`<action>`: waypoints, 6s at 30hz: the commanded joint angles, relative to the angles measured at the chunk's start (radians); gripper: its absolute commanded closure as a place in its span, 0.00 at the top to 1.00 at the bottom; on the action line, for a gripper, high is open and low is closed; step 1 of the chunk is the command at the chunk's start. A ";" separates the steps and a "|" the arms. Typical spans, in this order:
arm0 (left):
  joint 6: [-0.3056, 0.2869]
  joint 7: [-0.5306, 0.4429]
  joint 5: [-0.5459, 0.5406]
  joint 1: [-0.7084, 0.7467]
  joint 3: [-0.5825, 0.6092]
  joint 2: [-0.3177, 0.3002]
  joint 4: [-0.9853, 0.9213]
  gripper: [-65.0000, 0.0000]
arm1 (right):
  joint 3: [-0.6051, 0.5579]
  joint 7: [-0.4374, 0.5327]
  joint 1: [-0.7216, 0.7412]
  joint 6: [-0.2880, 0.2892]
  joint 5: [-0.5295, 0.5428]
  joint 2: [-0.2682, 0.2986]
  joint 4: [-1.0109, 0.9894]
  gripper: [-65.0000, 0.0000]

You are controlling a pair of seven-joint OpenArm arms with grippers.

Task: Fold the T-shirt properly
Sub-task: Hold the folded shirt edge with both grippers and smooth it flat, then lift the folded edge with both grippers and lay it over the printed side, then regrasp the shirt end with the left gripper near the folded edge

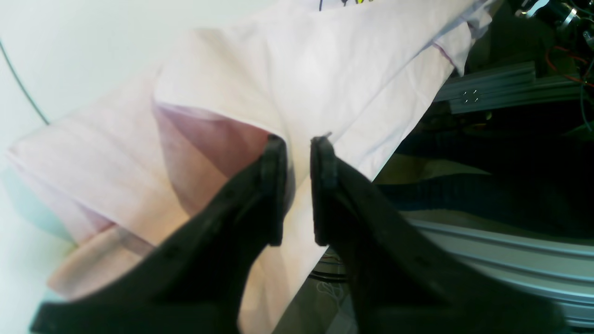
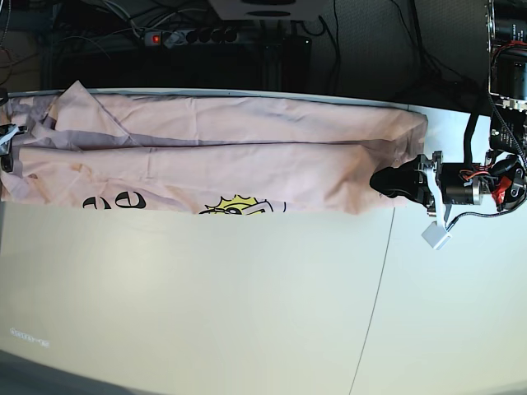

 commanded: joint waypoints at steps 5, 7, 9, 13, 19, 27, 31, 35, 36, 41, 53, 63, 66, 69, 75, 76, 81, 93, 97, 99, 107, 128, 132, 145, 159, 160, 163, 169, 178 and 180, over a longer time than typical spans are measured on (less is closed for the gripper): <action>-0.024 -0.010 -0.026 -0.019 -0.007 -0.017 0.016 0.19 | 0.077 0.014 0.005 0.056 0.111 0.028 -0.016 0.63; -0.024 -0.010 -0.026 -0.019 -0.007 -0.017 0.016 0.19 | 0.096 0.015 0.006 0.056 0.133 0.028 -0.016 0.63; -0.024 -0.010 -0.026 -0.019 -0.007 -0.017 0.016 0.19 | 0.121 0.014 0.011 0.056 0.164 0.028 -0.016 0.63; -0.024 -0.010 -0.026 -0.019 -0.011 -0.017 0.016 0.19 | 0.203 0.008 0.016 0.056 0.264 0.028 0.005 0.63; -0.024 -0.010 -0.026 -0.019 -0.011 -0.016 0.016 0.19 | 0.315 -0.143 0.016 0.064 0.388 0.028 0.109 0.62; -0.024 -0.010 -0.026 -0.019 -0.011 -0.016 0.016 0.19 | 0.314 -0.178 0.016 0.066 0.425 -0.031 0.148 0.00; -0.024 -0.010 -0.026 -0.019 -0.011 -0.016 0.016 0.04 | 0.271 -0.184 0.016 0.071 0.356 -0.106 0.147 0.00; -0.024 -0.010 -0.026 -0.019 -0.011 -0.017 0.016 0.00 | 0.177 -0.081 0.016 0.071 0.201 -0.141 0.094 0.00; -0.024 -0.010 -0.026 -0.019 -0.011 -0.017 0.016 0.00 | 0.153 -0.039 0.016 0.070 0.164 -0.141 0.068 0.00; -0.024 -0.010 -0.026 -0.019 -0.011 -0.017 0.016 0.00 | 0.053 0.035 0.067 0.066 0.058 -0.141 -0.107 0.00; -0.024 -0.010 -0.026 -0.022 -0.087 -0.016 0.016 0.00 | 0.065 -0.003 0.134 0.064 0.167 -0.131 -0.119 0.00; -0.024 -0.010 -0.026 -0.014 -0.231 -0.013 0.017 0.00 | 0.076 -0.133 0.135 0.066 0.260 -0.137 0.090 0.00; -0.024 -0.010 -0.026 -0.007 -0.232 -0.012 0.017 0.00 | 0.076 -0.152 0.129 0.066 0.264 -0.144 0.105 0.00; -0.024 -0.010 -0.026 0.006 -0.232 -0.012 0.017 0.00 | 0.076 -0.153 0.126 0.067 0.263 -0.151 0.104 0.00; -0.024 -0.010 -0.026 0.043 -0.232 -0.014 0.017 0.00 | 0.076 -0.152 0.127 0.067 0.263 -0.153 0.104 0.00; -0.024 -0.010 -0.026 0.045 -0.232 -0.014 0.017 0.00 | 0.076 -0.152 0.127 0.067 0.264 -0.153 0.104 0.00; -0.024 -0.010 -0.026 0.051 -0.232 -0.031 0.017 0.56 | 0.076 -0.152 0.127 0.067 0.264 -0.153 0.104 0.00; -0.024 -0.010 -0.026 0.064 -0.232 -0.094 0.056 0.53 | 0.075 -0.153 0.129 0.094 0.369 -0.164 0.107 0.00; -0.024 -0.010 -0.026 0.064 -0.232 -0.076 0.196 0.07 | 0.069 -0.188 0.129 0.113 0.431 -0.210 0.156 0.00; -0.024 -0.010 -0.026 0.065 -0.231 -0.045 0.287 0.04 | 0.049 -0.216 0.129 0.117 0.436 -0.239 0.201 0.00; -0.024 -0.010 -0.026 0.086 -0.148 0.091 0.352 0.04 | -0.135 -0.217 0.127 0.116 0.312 -0.318 0.257 0.00; -0.024 -0.010 0.002 0.118 -0.122 0.144 0.254 0.05 | 0.080 -0.167 -0.008 0.116 0.289 -0.282 0.223 0.00; -0.024 -0.151 0.175 0.119 -0.122 0.144 0.212 0.04 | 0.088 -0.167 -0.035 0.116 0.262 -0.282 0.223 0.00; -0.024 -0.367 0.483 0.119 -0.122 0.158 -0.028 0.00 | 0.088 -0.144 -0.029 0.111 0.195 -0.282 0.111 0.00; -0.024 -0.502 0.621 0.079 -0.122 0.158 -0.176 0.00 | 0.081 -0.130 0.106 0.112 0.190 -0.282 -0.015 0.00; -0.024 -0.502 0.620 0.068 -0.122 0.158 -0.176 0.00 | 0.080 -0.129 0.108 0.112 0.191 -0.282 -0.015 0.00; -0.024 -0.499 0.573 0.042 -0.122 0.157 -0.176 0.00 | 0.080 -0.130 0.110 0.112 0.190 -0.282 -0.015 0.00; -0.024 -0.285 0.330 -0.042 -0.122 0.137 -0.170 0.61 | 0.080 -0.130 0.110 0.112 0.182 -0.282 -0.015 0.00; -0.024 -0.167 0.144 -0.124 -0.169 -0.018 -0.167 0.61 | 0.080 -0.144 0.109 0.112 0.173 -0.282 -0.015 0.00; -0.024 -0.152 0.138 -0.115 -0.169 -0.045 -0.167 0.62 | 0.080 -0.144 0.110 0.112 0.175 -0.282 -0.015 0.00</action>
